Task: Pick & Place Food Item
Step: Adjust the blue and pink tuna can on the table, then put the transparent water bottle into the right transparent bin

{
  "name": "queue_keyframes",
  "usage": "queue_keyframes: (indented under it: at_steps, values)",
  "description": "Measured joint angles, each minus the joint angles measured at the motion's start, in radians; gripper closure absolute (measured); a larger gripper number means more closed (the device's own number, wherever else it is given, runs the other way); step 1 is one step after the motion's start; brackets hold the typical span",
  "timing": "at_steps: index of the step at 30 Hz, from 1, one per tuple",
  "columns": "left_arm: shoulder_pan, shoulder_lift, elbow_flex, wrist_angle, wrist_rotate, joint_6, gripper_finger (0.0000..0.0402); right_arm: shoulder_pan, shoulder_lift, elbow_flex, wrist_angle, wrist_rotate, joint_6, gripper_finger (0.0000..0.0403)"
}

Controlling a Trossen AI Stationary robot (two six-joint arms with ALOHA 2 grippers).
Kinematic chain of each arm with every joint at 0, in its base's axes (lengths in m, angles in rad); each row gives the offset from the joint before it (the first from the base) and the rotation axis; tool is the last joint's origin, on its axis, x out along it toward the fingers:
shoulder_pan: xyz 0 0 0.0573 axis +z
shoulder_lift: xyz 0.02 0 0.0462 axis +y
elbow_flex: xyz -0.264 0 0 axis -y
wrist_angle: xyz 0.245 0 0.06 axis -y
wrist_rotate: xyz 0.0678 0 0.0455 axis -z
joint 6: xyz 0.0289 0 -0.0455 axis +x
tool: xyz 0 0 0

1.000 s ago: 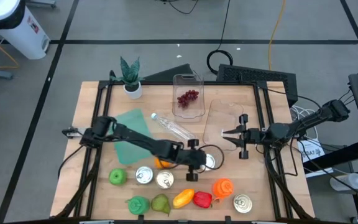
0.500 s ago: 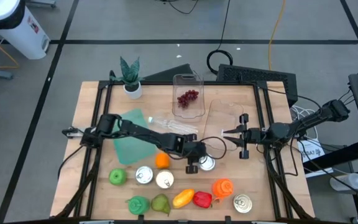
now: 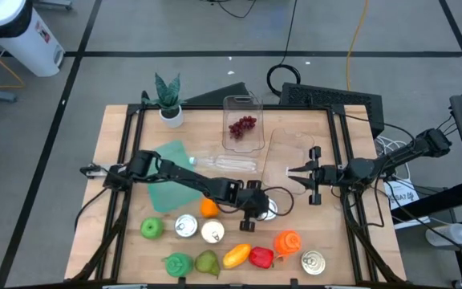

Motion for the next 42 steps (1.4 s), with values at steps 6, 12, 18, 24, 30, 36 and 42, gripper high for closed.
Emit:
queue_keyframes:
  at_steps: [6, 12, 18, 24, 30, 36, 42]
  values:
    - [0.019, 0.004, 0.006, -0.145, 0.001, -0.088, 0.0350, 0.000, 0.000, 0.000, 0.000, 0.000, 0.000, 0.0325]
    - [0.021, -0.003, 0.006, -0.300, -0.073, -0.155, 0.0351, 0.000, 0.000, 0.000, 0.000, -0.001, 0.000, 0.0325]
    - [0.006, -0.006, 0.007, -0.433, -0.062, -0.221, 0.0350, 0.000, 0.000, 0.000, 0.000, -0.001, 0.000, 0.0325]
    - [-0.023, -0.044, 0.006, -0.632, -0.052, -0.288, 0.0350, 0.000, -0.001, 0.000, 0.000, -0.001, 0.000, 0.0325]
    - [-0.039, -0.120, -0.006, -0.816, -0.056, -0.350, 0.0350, 0.000, 0.000, 0.000, -0.007, -0.001, 0.000, 0.0325]
    - [-0.046, -0.179, -0.008, -0.740, -0.139, -0.285, 0.0350, 0.000, -0.001, 0.000, -0.006, -0.001, 0.001, 0.0325]
    - [-0.065, -0.269, -0.007, -0.632, -0.196, -0.172, 0.0351, 0.000, -0.001, 0.000, -0.012, -0.002, -0.003, 0.0325]
